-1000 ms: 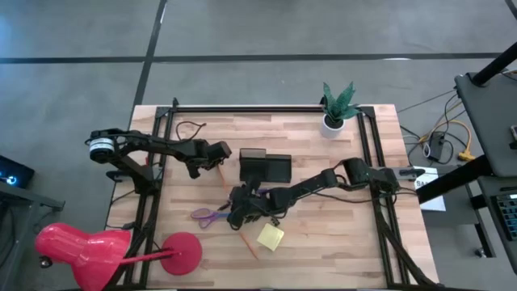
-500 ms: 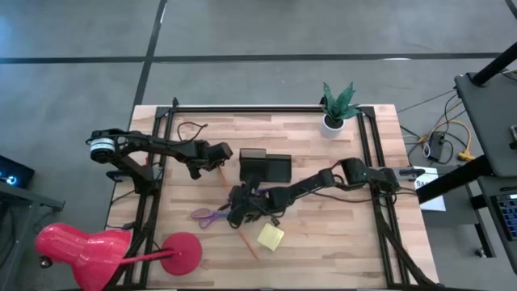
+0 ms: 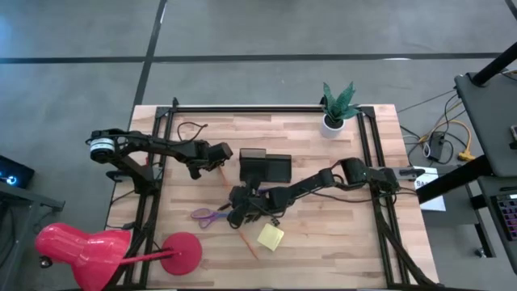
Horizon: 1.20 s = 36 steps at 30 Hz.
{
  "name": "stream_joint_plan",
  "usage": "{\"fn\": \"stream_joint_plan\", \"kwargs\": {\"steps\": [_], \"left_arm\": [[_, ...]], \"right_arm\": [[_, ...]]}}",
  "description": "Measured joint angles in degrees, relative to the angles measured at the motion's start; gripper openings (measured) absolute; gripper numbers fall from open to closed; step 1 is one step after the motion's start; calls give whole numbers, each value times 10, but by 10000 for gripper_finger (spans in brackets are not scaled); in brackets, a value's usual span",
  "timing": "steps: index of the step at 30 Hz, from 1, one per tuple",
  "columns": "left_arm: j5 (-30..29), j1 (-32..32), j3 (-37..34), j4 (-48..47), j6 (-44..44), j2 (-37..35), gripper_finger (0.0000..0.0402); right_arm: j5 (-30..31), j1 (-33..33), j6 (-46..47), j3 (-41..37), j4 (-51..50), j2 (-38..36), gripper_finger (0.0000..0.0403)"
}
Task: Pick and place office supplies into organizer
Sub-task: Put the top pencil into the desk organizer
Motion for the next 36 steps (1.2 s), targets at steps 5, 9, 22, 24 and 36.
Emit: {"fn": "stream_joint_plan", "kwargs": {"steps": [5, 9, 22, 24, 36], "left_arm": [[-1, 0, -1, 0, 0, 0, 0], [-1, 0, -1, -1, 1, 0, 0], [-4, 0, -1, -1, 3, 0, 0], [-7, 0, -1, -1, 3, 0, 0], [-14, 0, -1, -3, 5, 0, 0]], "right_arm": [[0, 0, 0, 10, -1, 0, 71], [0, -2, -1, 21, 0, -1, 83], [11, -4, 21, 25, -18, -2, 83], [11, -4, 27, 25, -18, -2, 82], [46, -5, 29, 24, -32, -2, 44]]}}
